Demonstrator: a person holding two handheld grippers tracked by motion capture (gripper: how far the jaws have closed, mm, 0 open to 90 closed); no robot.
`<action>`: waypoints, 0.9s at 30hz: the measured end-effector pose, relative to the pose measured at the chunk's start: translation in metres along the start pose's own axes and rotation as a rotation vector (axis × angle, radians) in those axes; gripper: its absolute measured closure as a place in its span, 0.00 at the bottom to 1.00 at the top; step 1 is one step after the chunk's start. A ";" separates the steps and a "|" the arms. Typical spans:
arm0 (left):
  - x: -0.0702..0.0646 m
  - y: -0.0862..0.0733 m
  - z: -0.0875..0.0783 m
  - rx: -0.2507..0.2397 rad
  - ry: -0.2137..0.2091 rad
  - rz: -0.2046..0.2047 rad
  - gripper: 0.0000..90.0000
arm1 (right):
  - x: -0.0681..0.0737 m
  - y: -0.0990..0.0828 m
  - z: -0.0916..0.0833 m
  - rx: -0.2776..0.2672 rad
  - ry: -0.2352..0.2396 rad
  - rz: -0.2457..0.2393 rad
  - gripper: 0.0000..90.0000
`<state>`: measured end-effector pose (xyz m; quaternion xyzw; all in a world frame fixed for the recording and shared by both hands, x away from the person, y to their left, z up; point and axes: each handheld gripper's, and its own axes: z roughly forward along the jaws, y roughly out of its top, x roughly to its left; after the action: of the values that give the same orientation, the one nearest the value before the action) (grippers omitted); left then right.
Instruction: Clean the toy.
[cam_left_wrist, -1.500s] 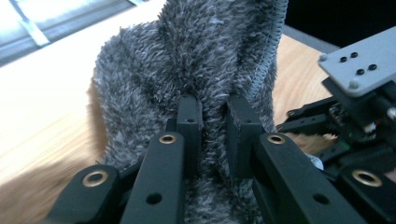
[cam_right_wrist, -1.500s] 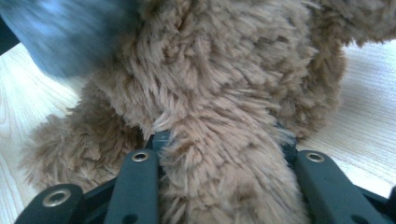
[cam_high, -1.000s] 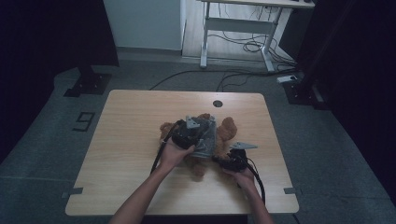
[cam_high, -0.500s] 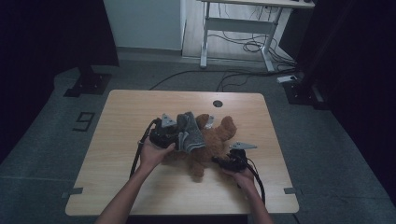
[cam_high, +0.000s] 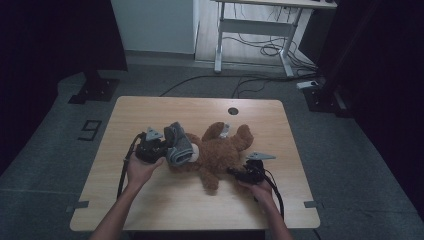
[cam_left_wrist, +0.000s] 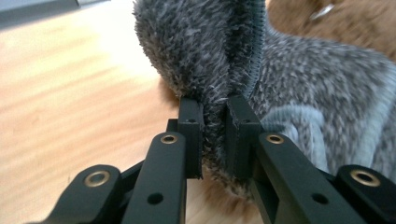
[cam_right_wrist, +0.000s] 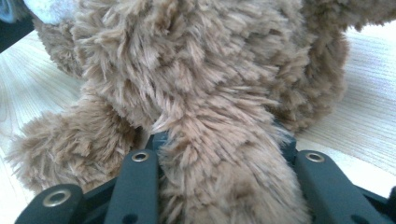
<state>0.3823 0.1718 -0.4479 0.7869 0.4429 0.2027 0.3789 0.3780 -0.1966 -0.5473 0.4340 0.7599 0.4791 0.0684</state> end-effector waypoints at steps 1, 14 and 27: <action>0.003 -0.005 0.001 0.006 0.001 -0.009 0.87 | 0.000 0.000 0.000 0.000 0.000 0.000 0.66; 0.010 0.001 -0.010 -0.036 -0.026 -0.053 0.87 | -0.002 0.000 0.001 -0.006 0.006 0.011 0.66; -0.096 0.074 0.033 -0.043 -0.159 0.122 0.87 | -0.002 0.000 0.000 -0.005 0.009 0.008 0.66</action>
<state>0.3933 0.0523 -0.4099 0.8176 0.3583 0.1719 0.4166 0.3789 -0.1981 -0.5483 0.4348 0.7572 0.4832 0.0643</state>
